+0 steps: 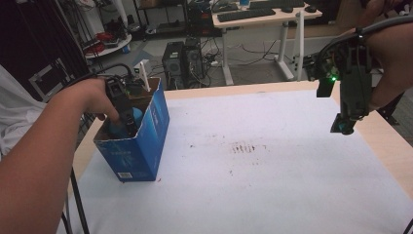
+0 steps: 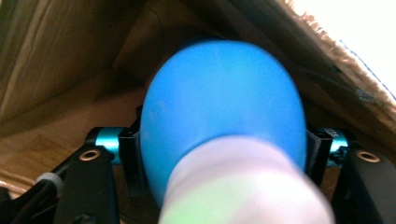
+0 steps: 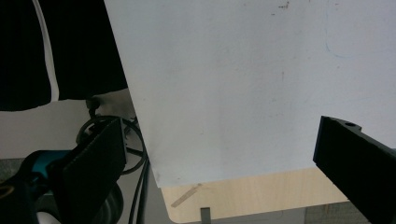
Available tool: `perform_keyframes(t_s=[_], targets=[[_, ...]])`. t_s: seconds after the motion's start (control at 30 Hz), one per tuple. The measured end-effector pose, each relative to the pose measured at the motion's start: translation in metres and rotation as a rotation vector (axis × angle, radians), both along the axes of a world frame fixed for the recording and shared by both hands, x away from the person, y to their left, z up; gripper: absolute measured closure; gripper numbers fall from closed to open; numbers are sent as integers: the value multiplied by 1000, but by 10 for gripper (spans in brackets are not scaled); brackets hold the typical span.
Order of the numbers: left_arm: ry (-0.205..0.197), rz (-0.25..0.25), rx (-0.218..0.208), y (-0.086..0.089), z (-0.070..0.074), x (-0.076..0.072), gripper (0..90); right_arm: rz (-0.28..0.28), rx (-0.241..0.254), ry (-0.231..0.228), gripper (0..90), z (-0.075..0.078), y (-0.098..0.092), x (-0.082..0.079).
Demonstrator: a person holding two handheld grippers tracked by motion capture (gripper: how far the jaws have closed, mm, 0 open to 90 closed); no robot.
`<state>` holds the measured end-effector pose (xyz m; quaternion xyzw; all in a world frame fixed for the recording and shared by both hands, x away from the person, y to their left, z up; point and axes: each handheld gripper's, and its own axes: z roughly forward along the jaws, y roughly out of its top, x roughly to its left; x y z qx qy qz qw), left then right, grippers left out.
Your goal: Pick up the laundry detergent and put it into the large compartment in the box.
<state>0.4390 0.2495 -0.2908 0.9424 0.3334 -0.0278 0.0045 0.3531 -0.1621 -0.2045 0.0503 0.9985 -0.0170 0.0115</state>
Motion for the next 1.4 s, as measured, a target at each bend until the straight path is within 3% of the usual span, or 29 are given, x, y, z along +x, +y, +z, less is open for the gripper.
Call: perform_keyframes(t_s=[0.23,0.47,0.63,0.8,0.93,1.4], targets=[[-15,22,5,2,5,-3,312,5,-1,-1,18,1,1,-1],[-35,10,10,-2,18,-7,303,6,2,-5,18,2,4,-1],[-65,5,30,-2,31,-9,258,14,4,-5,18,2,5,-2],[-86,6,24,-2,42,-12,238,12,3,-6,18,2,5,-2],[-87,8,27,-2,56,-16,238,13,6,-9,18,3,5,-2],[-101,-80,11,-22,94,-27,157,23,11,-8,18,3,8,-1]])
